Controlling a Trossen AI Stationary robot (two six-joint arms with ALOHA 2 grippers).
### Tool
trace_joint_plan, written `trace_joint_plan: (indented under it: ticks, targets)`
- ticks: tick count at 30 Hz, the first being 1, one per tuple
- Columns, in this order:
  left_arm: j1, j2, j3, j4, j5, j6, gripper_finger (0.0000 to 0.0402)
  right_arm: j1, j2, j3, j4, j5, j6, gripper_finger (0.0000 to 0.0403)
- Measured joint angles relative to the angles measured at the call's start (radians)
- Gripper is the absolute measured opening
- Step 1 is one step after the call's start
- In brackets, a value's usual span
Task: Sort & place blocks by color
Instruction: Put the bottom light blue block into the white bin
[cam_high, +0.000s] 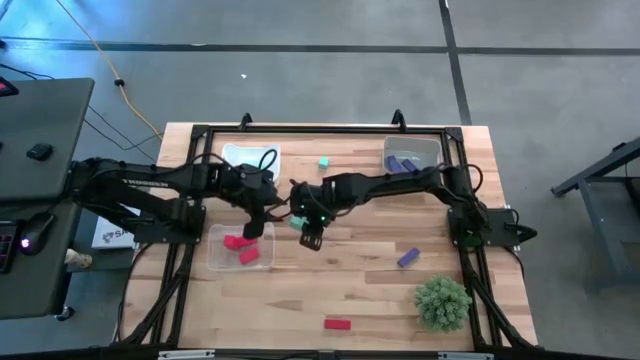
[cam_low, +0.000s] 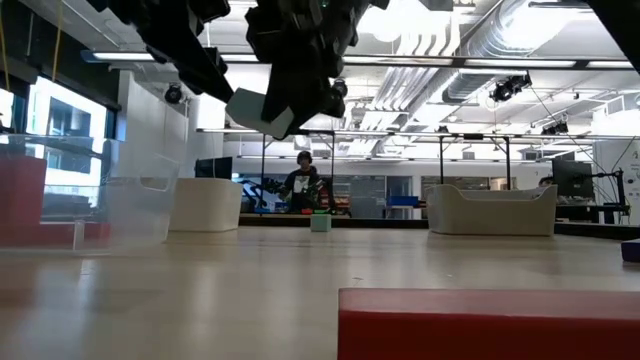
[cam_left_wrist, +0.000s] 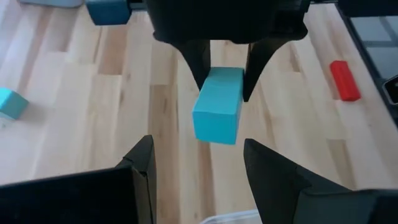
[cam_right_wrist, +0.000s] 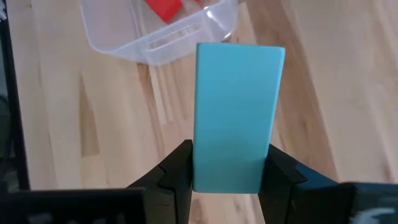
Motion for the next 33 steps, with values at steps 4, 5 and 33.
trace_joint_plan:
  ticks: [4,5,33]
  targets:
    - [0.016,0.000,0.000,0.000,0.000,0.046,0.0152,-0.022,0.000,0.000,0.013,0.004,-0.044,0.0115]
    - [0.019,0.000,0.000,0.001,0.001,0.053,0.0152,-0.027,0.000,0.000,0.020,0.004,-0.057,0.0115]
    - [0.272,-0.081,0.000,0.013,0.284,0.027,0.0152,-0.119,-0.064,0.000,0.161,0.002,-0.209,0.0115]
